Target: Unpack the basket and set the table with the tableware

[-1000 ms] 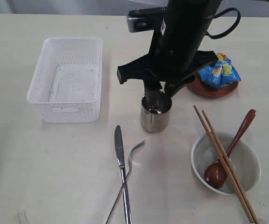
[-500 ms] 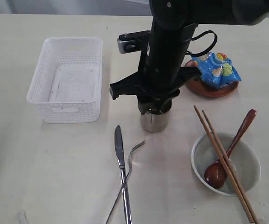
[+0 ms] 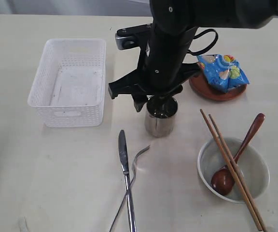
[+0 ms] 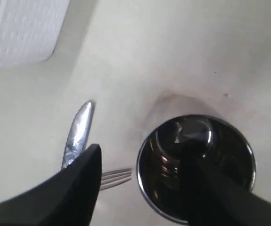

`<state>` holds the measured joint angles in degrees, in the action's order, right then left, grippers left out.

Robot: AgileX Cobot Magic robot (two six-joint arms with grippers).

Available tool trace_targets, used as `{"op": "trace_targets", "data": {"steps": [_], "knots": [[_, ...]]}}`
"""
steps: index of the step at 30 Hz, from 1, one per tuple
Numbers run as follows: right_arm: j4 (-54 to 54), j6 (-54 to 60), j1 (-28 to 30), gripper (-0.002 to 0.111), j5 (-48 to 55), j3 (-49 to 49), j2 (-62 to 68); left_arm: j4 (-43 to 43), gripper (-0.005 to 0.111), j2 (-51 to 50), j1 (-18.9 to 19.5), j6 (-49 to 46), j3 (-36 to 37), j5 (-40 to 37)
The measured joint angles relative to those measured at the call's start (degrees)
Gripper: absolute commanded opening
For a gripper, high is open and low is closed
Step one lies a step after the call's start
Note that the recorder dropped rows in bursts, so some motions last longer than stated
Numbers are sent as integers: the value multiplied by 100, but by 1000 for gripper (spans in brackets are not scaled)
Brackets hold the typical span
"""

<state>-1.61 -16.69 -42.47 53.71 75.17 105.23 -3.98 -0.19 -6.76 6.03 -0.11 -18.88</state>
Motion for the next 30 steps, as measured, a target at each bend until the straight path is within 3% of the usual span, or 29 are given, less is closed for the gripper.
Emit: {"op": "trace_targets", "data": {"steps": [10,17,30], "knots": [[0,0,0,46,-78,0,502,0,0,0,0,0,0,0],[38,60,0,-1,-258,0,680,0,0,0,0,0,0,0],[508,152,0,0,-502,556,724,0,0,0,0,0,0,0]]}}
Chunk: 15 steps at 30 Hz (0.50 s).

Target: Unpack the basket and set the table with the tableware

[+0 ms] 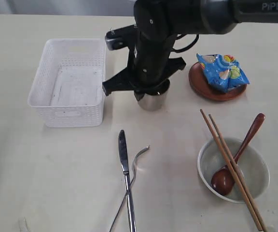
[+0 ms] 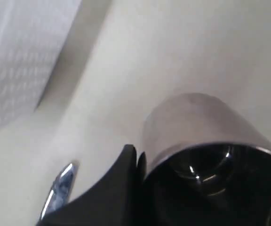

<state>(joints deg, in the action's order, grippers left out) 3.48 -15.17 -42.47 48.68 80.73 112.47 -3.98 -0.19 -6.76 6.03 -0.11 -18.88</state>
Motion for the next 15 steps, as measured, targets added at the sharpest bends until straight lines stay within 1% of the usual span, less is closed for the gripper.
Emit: {"op": "trace_targets", "data": {"steps": [4,9,15], "knots": [[34,0,117,0,162,564,133,0,0,0,0,0,0,0],[-18,0,437,0,792,1299,711,0,0,0,0,0,0,0],[-38,0,525,0,927,1538,1221,0,0,0,0,0,0,0]]}}
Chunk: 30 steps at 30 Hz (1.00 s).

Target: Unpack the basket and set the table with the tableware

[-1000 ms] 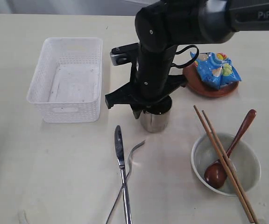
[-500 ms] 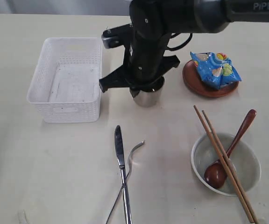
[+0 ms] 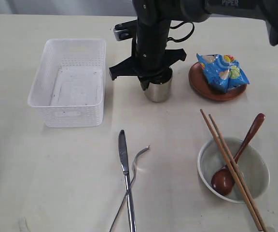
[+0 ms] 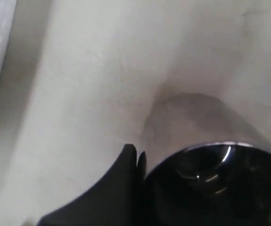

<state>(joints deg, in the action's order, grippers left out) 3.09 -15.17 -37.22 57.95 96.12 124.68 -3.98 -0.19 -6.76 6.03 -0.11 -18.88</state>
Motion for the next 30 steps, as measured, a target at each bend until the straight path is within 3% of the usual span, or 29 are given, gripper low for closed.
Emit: {"op": "trace_targets", "data": {"steps": [5,7,8,13,15,25,30], "knots": [[-18,0,0,0,-96,24,27,0,0,0,0,0,0,0],[-18,0,0,6,-96,24,27,0,0,0,0,0,0,0],[-18,0,0,12,-96,24,27,0,0,0,0,0,0,0],[-18,0,0,63,-84,24,29,0,0,0,0,0,0,0],[-18,0,0,71,-84,24,39,0,0,0,0,0,0,0],[-28,-22,0,61,666,743,64,0,0,0,0,0,0,0],[-100,45,0,38,1089,1273,20,0,0,0,0,0,0,0]]}}
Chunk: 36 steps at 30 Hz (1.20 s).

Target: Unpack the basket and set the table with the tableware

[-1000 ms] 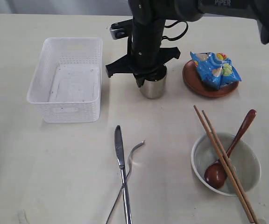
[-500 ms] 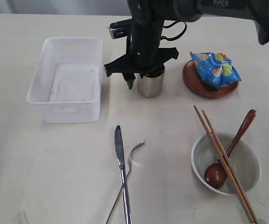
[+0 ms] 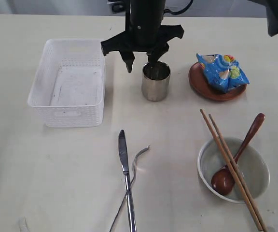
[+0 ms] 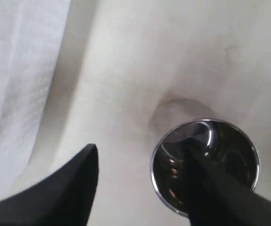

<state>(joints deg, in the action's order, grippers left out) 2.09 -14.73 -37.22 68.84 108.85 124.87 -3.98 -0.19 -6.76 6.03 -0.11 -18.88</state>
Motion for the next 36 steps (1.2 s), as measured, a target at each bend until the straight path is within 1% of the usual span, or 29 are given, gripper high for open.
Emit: {"op": "trace_targets", "data": {"steps": [1,4,9,12,13,14,17,19,23,25,27,31,33,34,35,36], "knots": [[-60,17,-12,33,12,32,-51,0,0,0,0,0,0,0],[-117,122,-70,25,44,54,-270,0,0,0,0,0,0,0],[-209,284,-303,19,56,-13,-788,0,0,0,0,0,0,0],[-209,370,-453,7,56,-330,-1168,0,0,0,0,0,0,0],[-209,370,-491,1,56,-536,-1302,0,0,0,0,0,0,0],[-62,329,-545,0,56,-794,-1522,0,0,0,0,0,0,0],[325,0,-644,0,42,-1866,-2191,0,0,0,0,0,0,0],[358,-185,-717,0,-194,-2638,-2790,0,0,0,0,0,0,0],[-170,-273,-1090,0,-996,-4102,-3849,0,0,0,0,0,0,0],[-396,-192,-1343,0,-1377,-4642,-4173,0,0,0,0,0,0,0],[-555,-128,-1605,0,-1684,-5141,-4386,0,0,0,0,0,0,0],[-825,-179,-1914,0,-2352,-5843,-4465,0,0,0,0,0,0,0],[-1089,-329,-1991,2,-2674,-6077,-4419,0,0,0,0,0,0,0],[-1233,-329,-2016,15,-2754,-6136,-4362,0,0,0,0,0,0,0],[-1412,-329,-2120,24,-2800,-6199,-4178,0,0,0,0,0,0,0],[-1475,-329,-2182,43,-2826,-6221,-4088,0,0,0,0,0,0,0]]}}
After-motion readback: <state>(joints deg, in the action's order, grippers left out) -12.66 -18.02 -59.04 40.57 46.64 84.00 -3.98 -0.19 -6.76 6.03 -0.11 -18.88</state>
